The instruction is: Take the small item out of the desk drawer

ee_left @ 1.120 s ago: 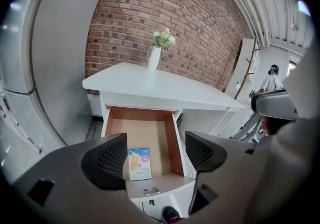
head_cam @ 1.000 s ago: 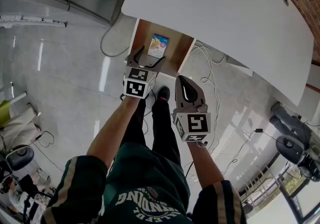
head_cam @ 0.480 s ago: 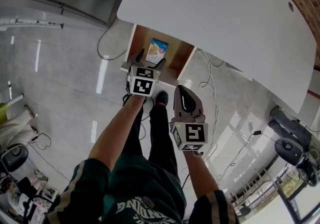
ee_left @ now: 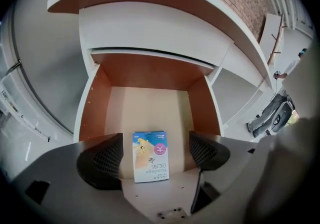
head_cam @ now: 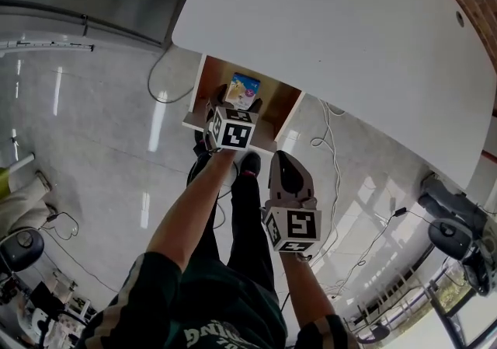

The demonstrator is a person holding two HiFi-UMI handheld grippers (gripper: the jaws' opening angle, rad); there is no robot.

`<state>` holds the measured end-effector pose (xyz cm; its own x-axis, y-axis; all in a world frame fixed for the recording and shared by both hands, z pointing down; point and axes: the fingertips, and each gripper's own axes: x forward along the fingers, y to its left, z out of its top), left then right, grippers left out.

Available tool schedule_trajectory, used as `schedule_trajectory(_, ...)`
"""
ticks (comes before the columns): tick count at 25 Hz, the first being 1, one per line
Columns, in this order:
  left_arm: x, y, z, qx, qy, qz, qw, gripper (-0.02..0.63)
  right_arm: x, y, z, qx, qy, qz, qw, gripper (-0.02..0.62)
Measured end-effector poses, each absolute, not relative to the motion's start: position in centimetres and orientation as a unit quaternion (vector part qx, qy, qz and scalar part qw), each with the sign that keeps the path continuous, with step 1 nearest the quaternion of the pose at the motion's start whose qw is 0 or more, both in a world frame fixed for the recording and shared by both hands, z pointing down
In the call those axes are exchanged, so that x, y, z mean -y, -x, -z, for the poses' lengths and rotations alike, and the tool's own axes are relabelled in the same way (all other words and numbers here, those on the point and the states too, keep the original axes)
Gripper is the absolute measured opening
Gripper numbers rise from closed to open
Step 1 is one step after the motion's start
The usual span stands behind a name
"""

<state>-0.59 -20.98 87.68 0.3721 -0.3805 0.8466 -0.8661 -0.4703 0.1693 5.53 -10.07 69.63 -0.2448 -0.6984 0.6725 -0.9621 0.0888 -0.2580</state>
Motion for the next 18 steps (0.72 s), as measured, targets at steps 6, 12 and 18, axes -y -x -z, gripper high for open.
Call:
schedule_trajectory(6,21.9,0.2,-90.3,0.407,-0.751,-0.409,0.322,0.423,10.1,-5.7,-70.5,0.705,-0.583,-0.353,0.197,0.025)
schedule_trajectory(12,22.0,0.1,-92.5,0.401,-0.741,-0.428,0.329,0.433,10.2,-5.9,-71.7,0.7,-0.581,-0.363,0.203,0.025)
schedule_trajectory(18,21.7,-0.3,-95.5,0.394,-0.724,-0.454,0.339,0.433,10.3,-6.7,-72.8,0.692,-0.581,-0.376,0.206,0.025)
